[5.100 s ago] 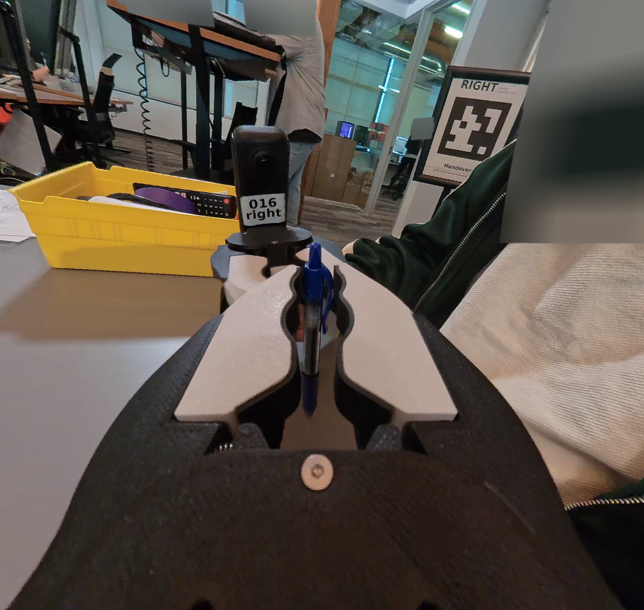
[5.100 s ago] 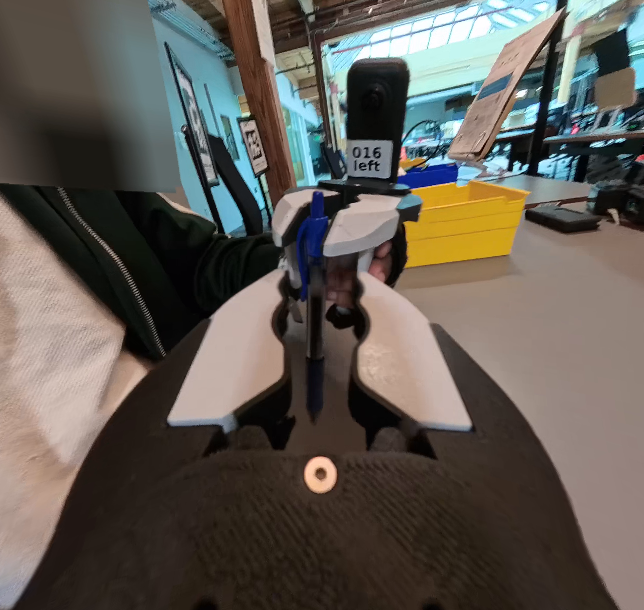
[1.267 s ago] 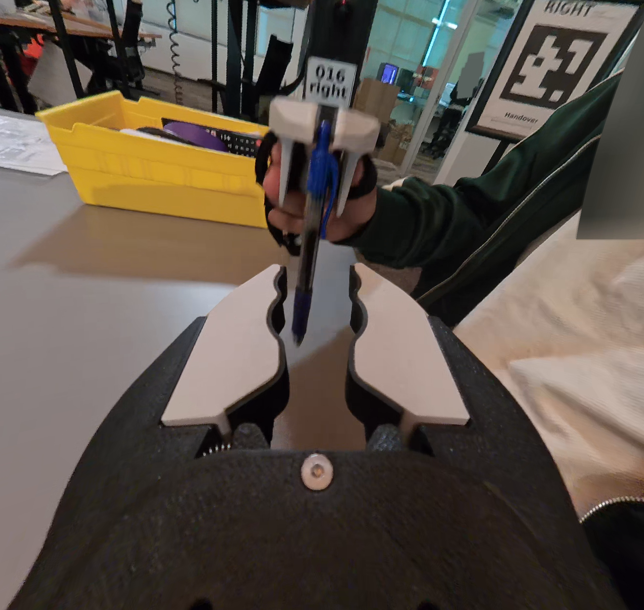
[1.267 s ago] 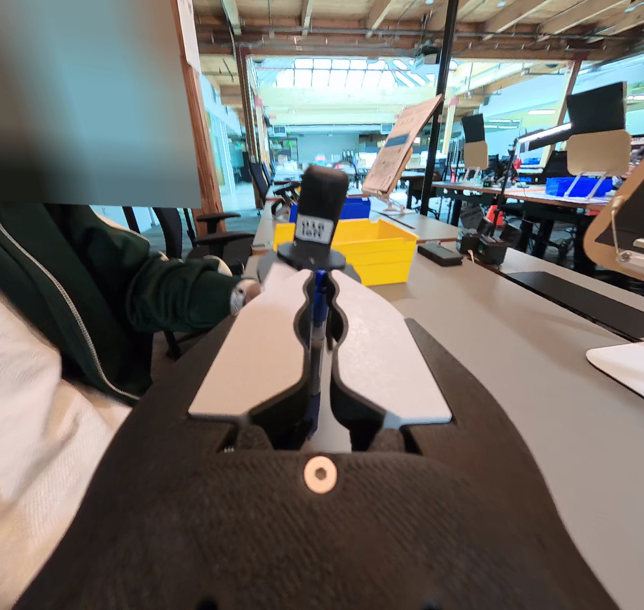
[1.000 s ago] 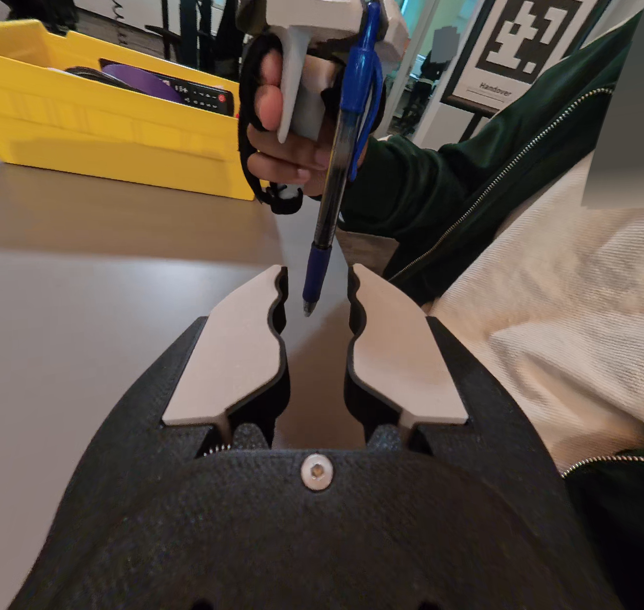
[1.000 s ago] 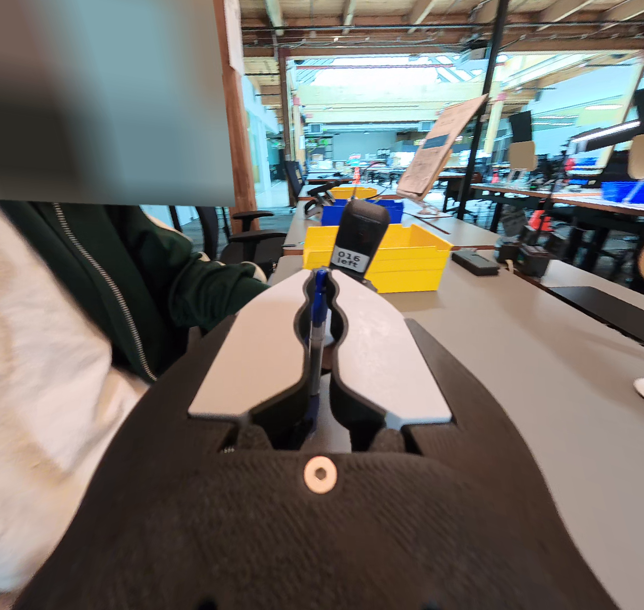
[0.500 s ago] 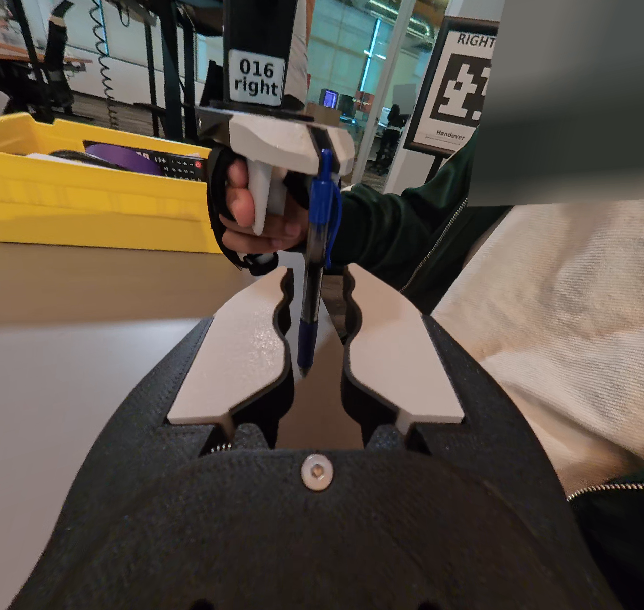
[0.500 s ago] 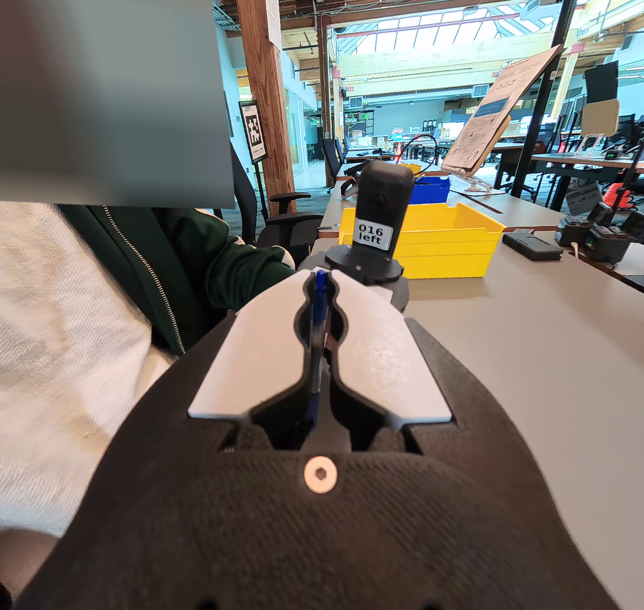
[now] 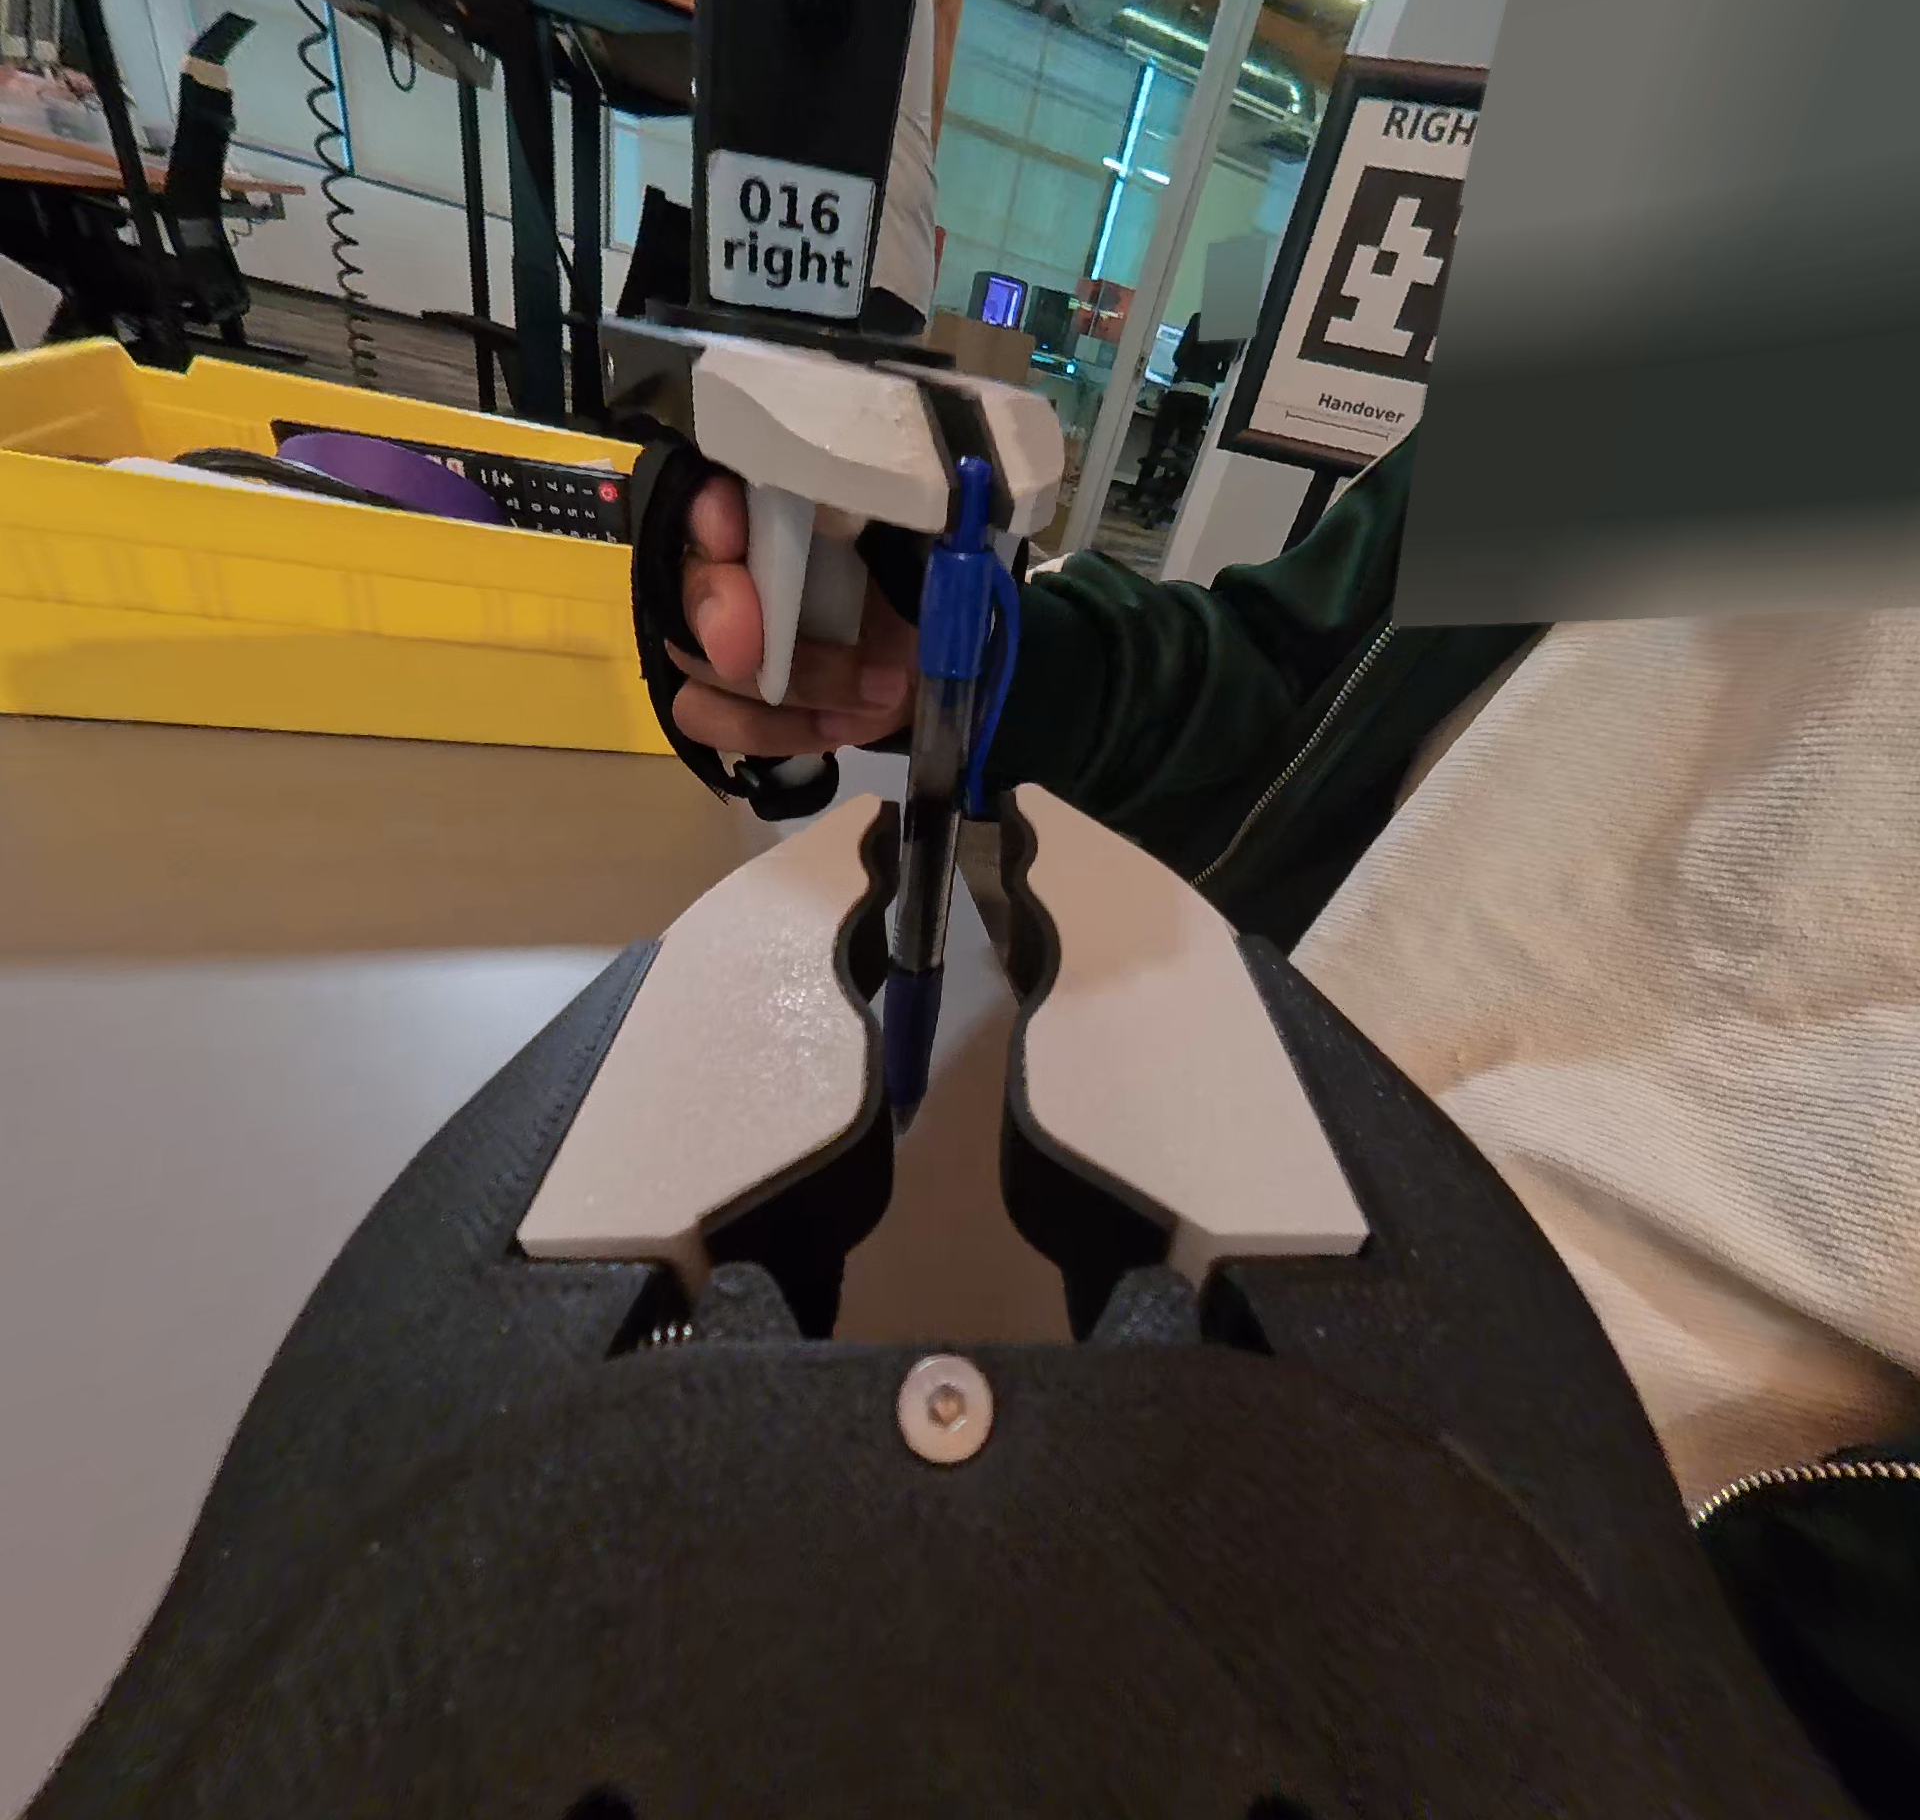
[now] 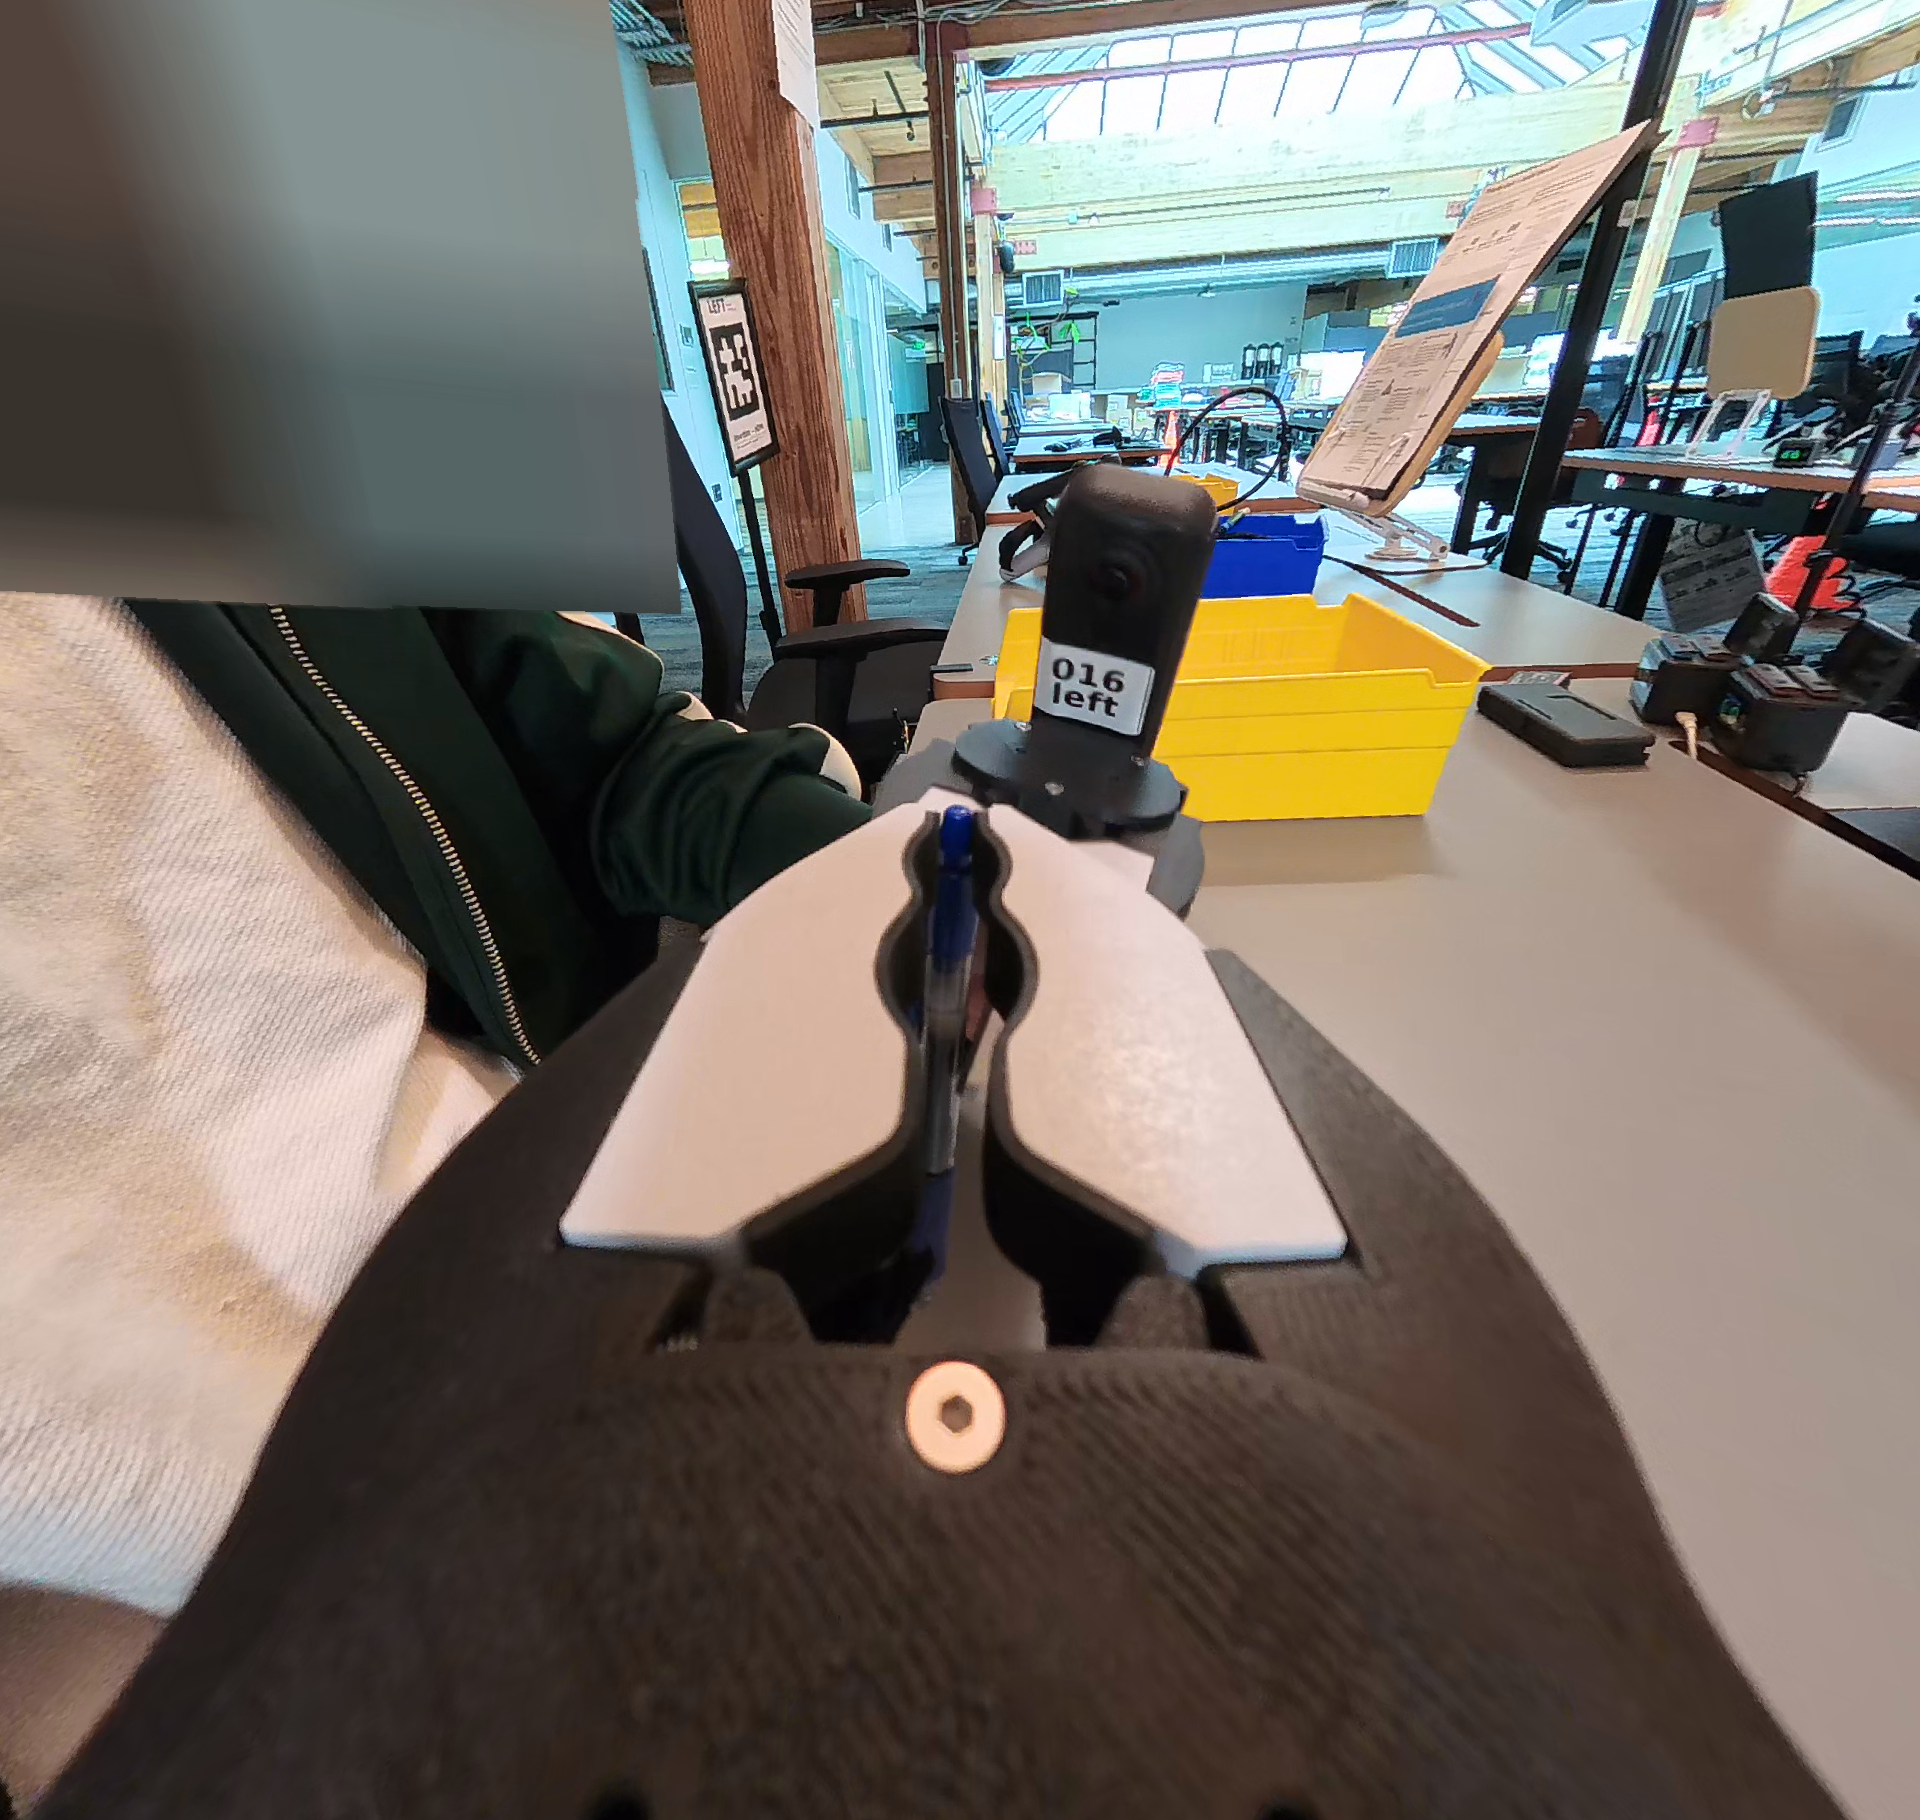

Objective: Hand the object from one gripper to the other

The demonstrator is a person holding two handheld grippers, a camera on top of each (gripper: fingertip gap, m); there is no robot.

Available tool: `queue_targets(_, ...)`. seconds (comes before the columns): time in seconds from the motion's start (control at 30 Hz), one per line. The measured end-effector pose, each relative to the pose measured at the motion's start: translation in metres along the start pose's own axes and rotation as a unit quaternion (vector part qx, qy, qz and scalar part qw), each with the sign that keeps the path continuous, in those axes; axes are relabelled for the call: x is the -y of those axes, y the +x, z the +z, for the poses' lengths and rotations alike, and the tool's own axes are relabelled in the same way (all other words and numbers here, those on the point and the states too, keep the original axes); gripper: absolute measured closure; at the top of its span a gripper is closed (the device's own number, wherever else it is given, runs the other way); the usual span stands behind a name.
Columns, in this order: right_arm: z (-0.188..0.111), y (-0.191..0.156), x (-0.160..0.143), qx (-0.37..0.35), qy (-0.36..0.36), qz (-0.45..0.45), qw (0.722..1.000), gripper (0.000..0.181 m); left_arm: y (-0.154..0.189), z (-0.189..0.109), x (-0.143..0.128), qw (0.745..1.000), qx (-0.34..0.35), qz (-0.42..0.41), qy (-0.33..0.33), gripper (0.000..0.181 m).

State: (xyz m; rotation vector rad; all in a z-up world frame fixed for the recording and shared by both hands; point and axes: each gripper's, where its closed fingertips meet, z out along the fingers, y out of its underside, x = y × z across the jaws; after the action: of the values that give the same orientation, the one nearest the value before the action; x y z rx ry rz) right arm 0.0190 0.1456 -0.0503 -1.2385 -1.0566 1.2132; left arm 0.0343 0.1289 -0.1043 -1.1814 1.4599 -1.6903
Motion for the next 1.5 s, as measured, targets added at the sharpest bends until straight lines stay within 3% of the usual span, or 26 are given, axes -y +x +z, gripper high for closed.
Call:
queue_targets(0.33,-0.002,0.002,0.004,-0.009,0.002,-0.006,1.0,0.176,-0.009,0.003,-0.023,0.999,0.015,-0.002,-0.046,0.163)
queue_targets(0.77,-0.004,0.007,0.008,-0.02,0.013,-0.014,1.0,0.174,-0.011,0.002,-0.021,0.998,0.034,0.031,-0.051,0.17)
queue_targets(0.93,-0.009,0.023,0.016,-0.078,0.051,-0.044,0.995,0.132,-0.015,-0.005,-0.013,0.998,0.047,0.03,-0.038,0.17)
queue_targets(1.07,-0.016,0.041,0.013,-0.126,0.063,-0.036,0.989,0.121,-0.02,-0.015,-0.001,0.996,0.07,0.042,-0.03,0.17)
queue_targets(1.2,-0.017,0.065,-0.026,-0.182,-0.016,0.012,0.983,0.136,-0.028,-0.027,0.013,0.991,0.112,0.06,-0.031,0.169)
queue_targets(1.3,-0.005,0.063,-0.051,-0.164,-0.046,0.043,0.984,0.145,-0.028,-0.033,0.023,0.989,0.129,0.072,-0.031,0.169)
queue_targets(1.5,0.018,0.045,-0.062,-0.112,-0.054,0.059,0.991,0.151,-0.025,-0.039,0.037,0.985,0.147,0.09,-0.023,0.169)
